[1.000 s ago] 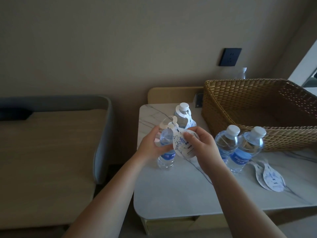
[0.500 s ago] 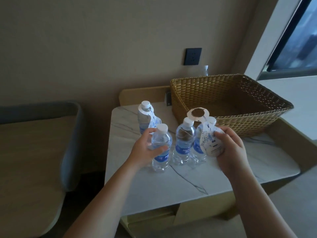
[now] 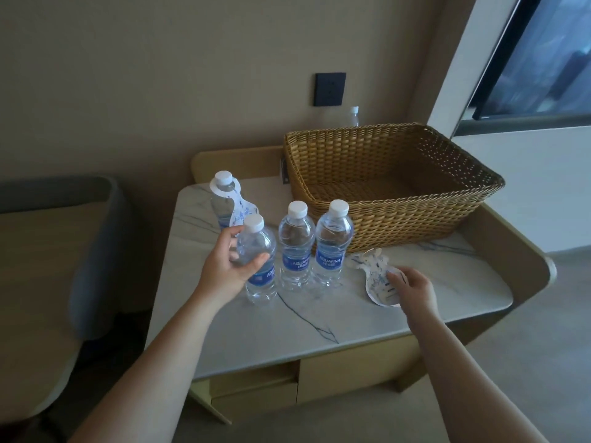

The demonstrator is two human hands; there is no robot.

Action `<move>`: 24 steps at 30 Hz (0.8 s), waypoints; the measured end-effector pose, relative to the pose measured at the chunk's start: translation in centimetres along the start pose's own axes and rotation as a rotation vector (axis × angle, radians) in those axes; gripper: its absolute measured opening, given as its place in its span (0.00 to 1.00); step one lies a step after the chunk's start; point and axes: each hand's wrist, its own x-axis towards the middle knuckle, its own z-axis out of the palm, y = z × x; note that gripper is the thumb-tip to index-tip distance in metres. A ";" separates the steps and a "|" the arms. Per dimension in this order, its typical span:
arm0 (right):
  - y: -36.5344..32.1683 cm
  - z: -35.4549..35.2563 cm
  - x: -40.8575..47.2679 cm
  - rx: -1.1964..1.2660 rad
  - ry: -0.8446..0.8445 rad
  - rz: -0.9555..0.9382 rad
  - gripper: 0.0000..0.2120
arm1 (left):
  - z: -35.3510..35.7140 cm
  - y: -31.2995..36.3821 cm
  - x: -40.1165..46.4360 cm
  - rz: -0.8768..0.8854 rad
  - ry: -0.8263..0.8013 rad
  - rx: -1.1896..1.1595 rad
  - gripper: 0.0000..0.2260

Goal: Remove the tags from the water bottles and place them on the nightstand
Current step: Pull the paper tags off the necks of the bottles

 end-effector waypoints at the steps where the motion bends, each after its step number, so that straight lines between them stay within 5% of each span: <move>1: 0.2 0.1 0.4 -0.070 0.023 -0.015 0.04 | 0.1 -0.1 -0.1 0.003 0.010 0.007 0.30; 11: 0.4 0.4 1.1 -0.599 0.101 -0.102 0.18 | 0.9 0.4 -1.3 0.011 0.182 0.052 0.24; 16: -1.3 1.2 -1.5 -0.381 0.091 -0.393 0.12 | 0.4 0.4 -2.2 0.001 0.199 0.091 0.22; 24: -8.9 5.3 -7.3 -0.129 -0.256 -0.574 0.06 | -2.4 0.4 -3.9 -0.008 0.184 0.058 0.22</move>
